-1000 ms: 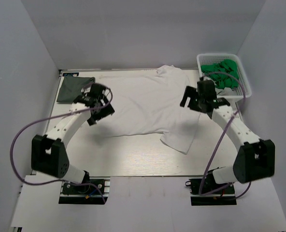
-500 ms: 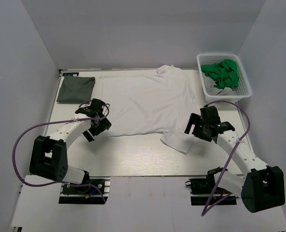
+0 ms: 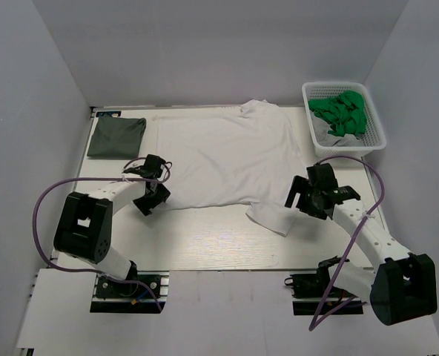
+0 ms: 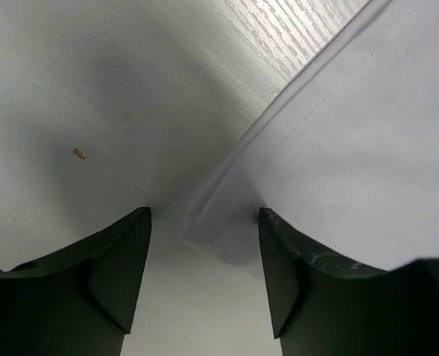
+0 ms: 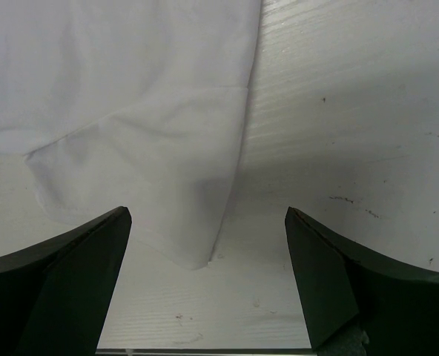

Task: Fold and stack the t-shirts
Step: Grap the side of the flattened tshirt closest away from the robot with both arms

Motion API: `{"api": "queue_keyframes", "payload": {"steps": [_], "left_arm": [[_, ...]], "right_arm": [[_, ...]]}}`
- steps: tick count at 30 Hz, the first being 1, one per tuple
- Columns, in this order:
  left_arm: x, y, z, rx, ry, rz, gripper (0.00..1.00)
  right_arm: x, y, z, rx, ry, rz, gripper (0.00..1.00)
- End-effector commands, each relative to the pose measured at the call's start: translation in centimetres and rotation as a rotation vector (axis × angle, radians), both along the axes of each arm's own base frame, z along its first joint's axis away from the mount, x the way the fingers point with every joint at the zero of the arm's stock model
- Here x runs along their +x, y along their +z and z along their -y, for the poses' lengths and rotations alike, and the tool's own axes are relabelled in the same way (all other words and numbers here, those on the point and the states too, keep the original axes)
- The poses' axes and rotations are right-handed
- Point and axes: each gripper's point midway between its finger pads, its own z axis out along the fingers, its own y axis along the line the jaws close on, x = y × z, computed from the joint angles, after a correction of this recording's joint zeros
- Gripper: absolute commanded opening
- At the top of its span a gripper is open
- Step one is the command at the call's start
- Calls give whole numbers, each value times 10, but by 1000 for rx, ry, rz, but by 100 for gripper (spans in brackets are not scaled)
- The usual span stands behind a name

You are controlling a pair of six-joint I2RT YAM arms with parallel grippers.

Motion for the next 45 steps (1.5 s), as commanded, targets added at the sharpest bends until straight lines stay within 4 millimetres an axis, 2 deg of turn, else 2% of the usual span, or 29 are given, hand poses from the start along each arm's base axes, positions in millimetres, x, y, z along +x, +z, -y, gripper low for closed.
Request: {"api": "queue_keyframes", "payload": {"steps": [1,5,6,8,9,13,17,20,28,32,37,38,41,43,44,45], "left_arm": [[-3,-9,5,-43,32,0,68],[-10,-16,7,-60,27,-15,52],[-9,-16,7,-63,36,-13,42],[-12,-17,8,-69,34,-24,34],[-15,-17,7,-65,34,-37,19],[-15,-15,10,-82,39,-31,0],[-14,-12,10,-82,29,-22,0],[-13,-9,10,-85,28,-11,0],[-15,-10,10,-80,20,-21,0],[-18,-11,10,-80,10,-44,0],[-21,-10,11,-86,-1,-46,0],[-20,-8,11,-86,-10,-37,0],[-19,-5,11,-86,-21,-28,0],[-18,-3,11,-83,-31,-30,0],[-20,-3,15,-100,-47,-38,0],[-15,0,16,-105,-48,-20,0]], "right_arm": [[7,13,5,-36,2,29,90],[6,11,13,-76,-14,9,90],[5,11,12,-76,-11,6,90],[2,10,13,-78,-14,-8,90],[0,9,13,-76,-12,-14,90],[-12,0,7,-40,0,-52,90],[-27,-17,-4,14,39,-112,90],[-33,-23,-20,86,86,-138,90],[-51,-41,-44,189,149,-229,90],[-64,-49,-49,223,147,-289,90],[-62,-53,-47,211,134,-287,85],[-60,-54,-47,213,129,-288,81],[-61,-59,-50,219,135,-315,60],[-63,-61,-50,226,139,-326,39],[-64,-62,-51,225,148,-333,27],[-63,-62,-51,226,142,-333,2]]}}
